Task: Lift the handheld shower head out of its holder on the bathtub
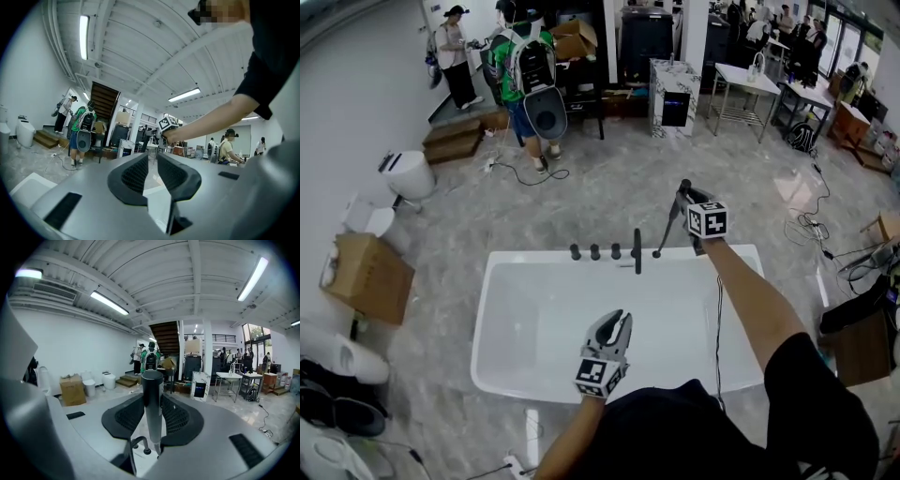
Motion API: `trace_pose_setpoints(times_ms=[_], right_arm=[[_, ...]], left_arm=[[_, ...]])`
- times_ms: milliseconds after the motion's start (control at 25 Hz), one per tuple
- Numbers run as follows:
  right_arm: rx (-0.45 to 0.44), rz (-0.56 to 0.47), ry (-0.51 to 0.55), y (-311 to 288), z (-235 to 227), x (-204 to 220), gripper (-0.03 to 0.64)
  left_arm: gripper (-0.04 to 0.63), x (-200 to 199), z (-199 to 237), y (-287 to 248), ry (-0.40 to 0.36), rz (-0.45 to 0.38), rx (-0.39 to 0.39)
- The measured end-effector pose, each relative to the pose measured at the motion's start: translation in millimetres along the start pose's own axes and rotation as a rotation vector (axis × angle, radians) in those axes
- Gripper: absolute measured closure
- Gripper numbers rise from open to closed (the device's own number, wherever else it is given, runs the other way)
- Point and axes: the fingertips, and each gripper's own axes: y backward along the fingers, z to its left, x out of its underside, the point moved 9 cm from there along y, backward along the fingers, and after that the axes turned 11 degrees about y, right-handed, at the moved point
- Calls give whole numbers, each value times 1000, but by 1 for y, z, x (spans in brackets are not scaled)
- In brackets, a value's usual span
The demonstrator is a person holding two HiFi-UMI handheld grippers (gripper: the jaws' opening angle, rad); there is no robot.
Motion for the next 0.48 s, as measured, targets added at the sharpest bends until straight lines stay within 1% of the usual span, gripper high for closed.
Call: trace_pose_setpoints(times_ms=[40, 80, 240, 480], right_arm=[[3, -3, -1, 2, -1, 0, 505], [6, -6, -6, 3, -1, 0, 505], [16, -7, -14, 4, -4, -3, 505], [23, -17, -29, 9, -12, 4, 506]], left_arm=[[555, 0, -1, 1, -10, 3, -1], [569, 1, -2, 1, -16, -1, 2], [569, 5, -5, -3, -2, 9, 19], [569, 5, -10, -6, -6, 24, 11]])
